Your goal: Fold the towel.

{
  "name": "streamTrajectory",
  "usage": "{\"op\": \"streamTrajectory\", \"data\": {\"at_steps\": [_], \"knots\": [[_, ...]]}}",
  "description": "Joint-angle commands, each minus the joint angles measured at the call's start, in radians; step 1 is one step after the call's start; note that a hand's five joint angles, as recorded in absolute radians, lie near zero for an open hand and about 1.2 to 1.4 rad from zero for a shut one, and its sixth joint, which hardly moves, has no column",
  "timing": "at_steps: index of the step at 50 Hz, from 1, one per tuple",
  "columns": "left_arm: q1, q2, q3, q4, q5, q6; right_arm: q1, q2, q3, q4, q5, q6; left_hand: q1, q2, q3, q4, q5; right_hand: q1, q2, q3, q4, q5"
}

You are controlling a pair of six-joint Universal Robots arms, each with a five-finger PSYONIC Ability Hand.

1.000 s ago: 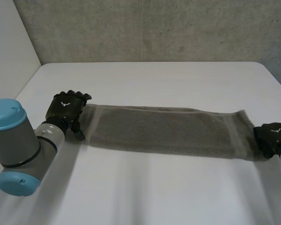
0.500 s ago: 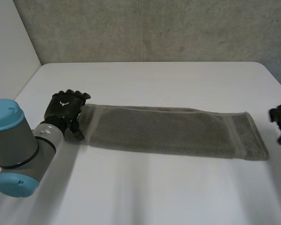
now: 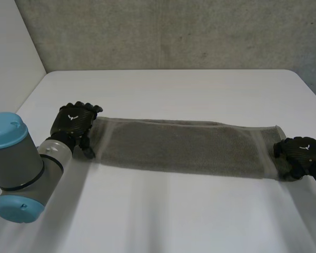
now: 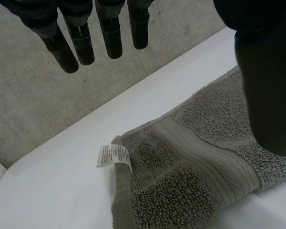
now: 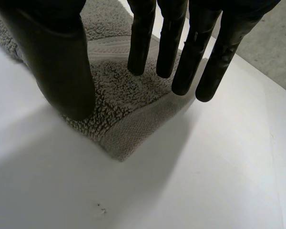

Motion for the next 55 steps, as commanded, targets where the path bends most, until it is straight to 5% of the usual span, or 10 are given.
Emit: {"op": "streamTrajectory", "data": {"at_steps": [1, 5, 7, 18, 35, 45, 50, 55], "knots": [[0.000, -0.001, 0.000, 0.001, 0.001, 0.000, 0.003, 0.019, -0.008, -0.004, 0.001, -0.006, -0.069, -0.064, -0.055, -0.064, -0.211, 0.018, 0.018, 0.025, 0.028, 0.010], [0.000, -0.002, 0.000, 0.001, 0.001, 0.000, 0.004, 0.034, -0.011, -0.015, 0.001, -0.006, -0.069, -0.064, -0.055, -0.064, -0.211, 0.241, 0.241, 0.248, 0.251, 0.233], [0.000, -0.002, 0.000, 0.004, 0.001, 0.000, 0.001, 0.034, -0.020, -0.034, 0.008, -0.006, -0.069, -0.064, -0.055, -0.064, -0.211, 0.795, 0.796, 0.803, 0.806, 0.788], [0.002, -0.002, 0.000, 0.012, -0.001, 0.000, -0.023, 0.019, -0.057, -0.095, 0.194, -0.003, -0.069, -0.064, -0.055, -0.064, -0.211, 0.800, 0.801, 0.808, 0.811, 0.793], [0.005, 0.036, 0.000, 0.010, -0.002, -0.001, -0.126, 0.011, -0.233, 0.000, 0.271, -0.159, -0.075, -0.070, -0.061, -0.070, -0.217, 0.800, 0.801, 0.808, 0.811, 0.793], [0.005, 0.070, 0.003, 0.012, -0.004, -0.003, 0.231, -0.062, -0.407, 0.017, 0.343, -0.072, -0.077, -0.073, -0.064, -0.073, -0.220, 0.800, 0.801, 0.808, 0.811, 0.793], [0.002, 0.076, 0.005, 0.013, -0.005, -0.015, 0.593, 0.035, -0.543, 0.014, 0.376, -0.075, -0.080, -0.075, -0.067, -0.076, -0.223, 0.800, 0.801, 0.808, 0.811, 0.793], [-0.001, 0.088, 0.003, 0.013, -0.004, -0.035, 0.777, 0.144, -0.602, 0.008, 0.360, -0.081, -0.080, -0.075, -0.067, -0.076, -0.223, 0.800, 0.801, 0.808, 0.811, 0.793]]}}
